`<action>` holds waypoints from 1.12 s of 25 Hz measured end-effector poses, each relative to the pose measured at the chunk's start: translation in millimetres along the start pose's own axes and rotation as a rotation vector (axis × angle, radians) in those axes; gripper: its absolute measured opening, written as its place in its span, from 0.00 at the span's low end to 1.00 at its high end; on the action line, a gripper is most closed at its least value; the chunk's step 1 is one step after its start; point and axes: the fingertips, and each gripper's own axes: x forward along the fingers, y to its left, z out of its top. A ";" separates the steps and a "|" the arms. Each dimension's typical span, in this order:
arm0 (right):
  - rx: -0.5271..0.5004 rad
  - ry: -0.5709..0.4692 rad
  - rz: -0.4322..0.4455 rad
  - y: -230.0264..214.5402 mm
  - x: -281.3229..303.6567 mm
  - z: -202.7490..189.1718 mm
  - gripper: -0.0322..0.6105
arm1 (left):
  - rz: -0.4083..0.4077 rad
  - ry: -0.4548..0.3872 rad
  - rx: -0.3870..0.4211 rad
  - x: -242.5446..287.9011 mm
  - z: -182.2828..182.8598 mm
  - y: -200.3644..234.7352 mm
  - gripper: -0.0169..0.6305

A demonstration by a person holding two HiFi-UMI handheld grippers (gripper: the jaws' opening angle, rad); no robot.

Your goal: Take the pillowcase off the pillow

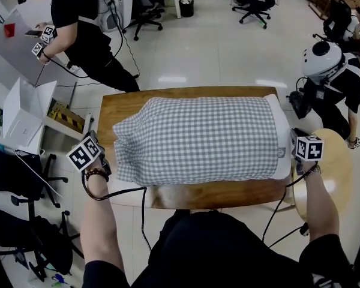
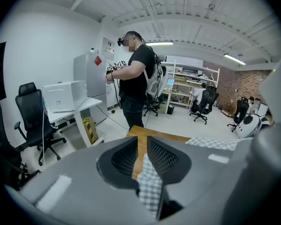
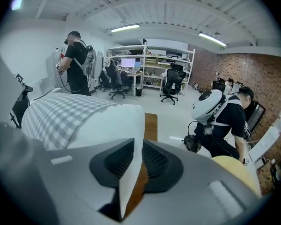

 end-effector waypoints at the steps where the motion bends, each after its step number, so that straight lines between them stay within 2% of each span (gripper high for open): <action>1: -0.002 -0.006 0.001 0.6 -1.1 1.9 0.14 | -0.006 0.002 0.003 0.7 -1.6 -2.4 0.13; 6: -0.023 -0.036 0.037 15.0 -8.8 18.7 0.17 | -0.066 0.014 0.022 3.9 -8.4 -26.1 0.15; 9: -0.062 -0.054 0.077 29.3 -12.6 30.0 0.18 | -0.146 0.026 0.078 6.5 -18.1 -57.1 0.18; 11: -0.117 -0.065 0.105 39.6 -15.5 37.5 0.19 | -0.209 0.039 0.166 6.4 -25.8 -82.5 0.21; 17: -0.376 -0.099 0.184 64.5 -23.7 53.0 0.19 | -0.400 0.087 0.524 0.9 -46.5 -147.8 0.28; 20: -0.448 -0.109 0.221 70.2 -29.4 56.9 0.19 | -0.458 0.117 0.645 -0.5 -54.7 -163.8 0.30; 22: -0.483 -0.114 0.245 76.2 -33.8 61.1 0.24 | -0.477 0.133 0.666 -1.1 -55.3 -168.3 0.31; 28: -0.588 -0.138 0.312 105.6 -43.8 72.1 0.33 | -0.558 0.154 0.641 -7.4 -53.3 -184.6 0.35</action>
